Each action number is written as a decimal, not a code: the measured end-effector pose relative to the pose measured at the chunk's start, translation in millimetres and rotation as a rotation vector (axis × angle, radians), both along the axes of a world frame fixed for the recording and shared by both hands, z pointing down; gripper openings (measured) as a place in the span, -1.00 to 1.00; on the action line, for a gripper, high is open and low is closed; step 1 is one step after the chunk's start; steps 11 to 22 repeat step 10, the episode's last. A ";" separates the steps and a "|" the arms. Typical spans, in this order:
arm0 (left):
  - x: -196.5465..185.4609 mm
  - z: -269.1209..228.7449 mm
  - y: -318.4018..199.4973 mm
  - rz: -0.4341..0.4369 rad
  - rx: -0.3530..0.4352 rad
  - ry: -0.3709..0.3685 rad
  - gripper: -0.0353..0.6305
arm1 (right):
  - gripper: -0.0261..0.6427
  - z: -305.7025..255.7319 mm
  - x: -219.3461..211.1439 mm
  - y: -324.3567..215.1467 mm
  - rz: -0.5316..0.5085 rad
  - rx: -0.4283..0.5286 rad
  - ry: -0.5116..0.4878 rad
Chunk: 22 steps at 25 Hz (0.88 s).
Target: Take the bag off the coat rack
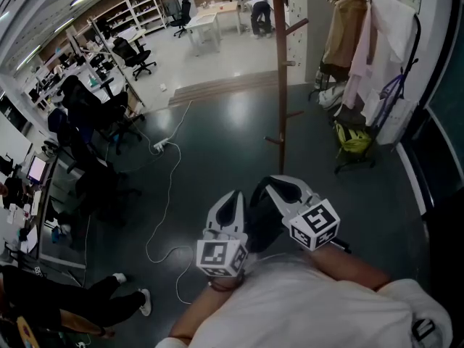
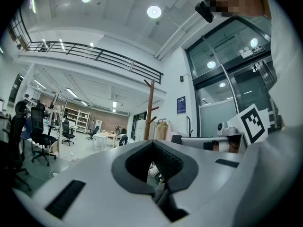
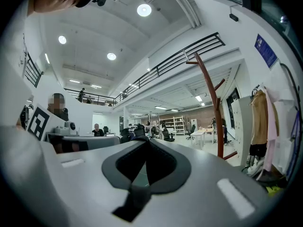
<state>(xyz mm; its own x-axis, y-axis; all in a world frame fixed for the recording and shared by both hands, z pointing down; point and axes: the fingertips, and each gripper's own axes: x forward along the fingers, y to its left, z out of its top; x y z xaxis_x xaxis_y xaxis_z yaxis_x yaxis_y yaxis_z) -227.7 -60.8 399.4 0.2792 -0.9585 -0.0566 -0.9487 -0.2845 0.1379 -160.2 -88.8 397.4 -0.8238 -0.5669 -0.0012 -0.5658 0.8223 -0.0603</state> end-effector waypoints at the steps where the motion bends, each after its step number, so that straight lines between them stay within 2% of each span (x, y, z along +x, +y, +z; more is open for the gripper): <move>1: -0.1 0.5 0.1 0.002 -0.002 0.002 -0.89 | -0.86 -0.3 -0.6 0.6 -0.001 0.000 -0.001; 22: 4.1 2.2 -2.8 0.010 -0.011 0.005 -0.89 | -0.86 1.0 2.7 -1.9 0.000 -0.015 -0.004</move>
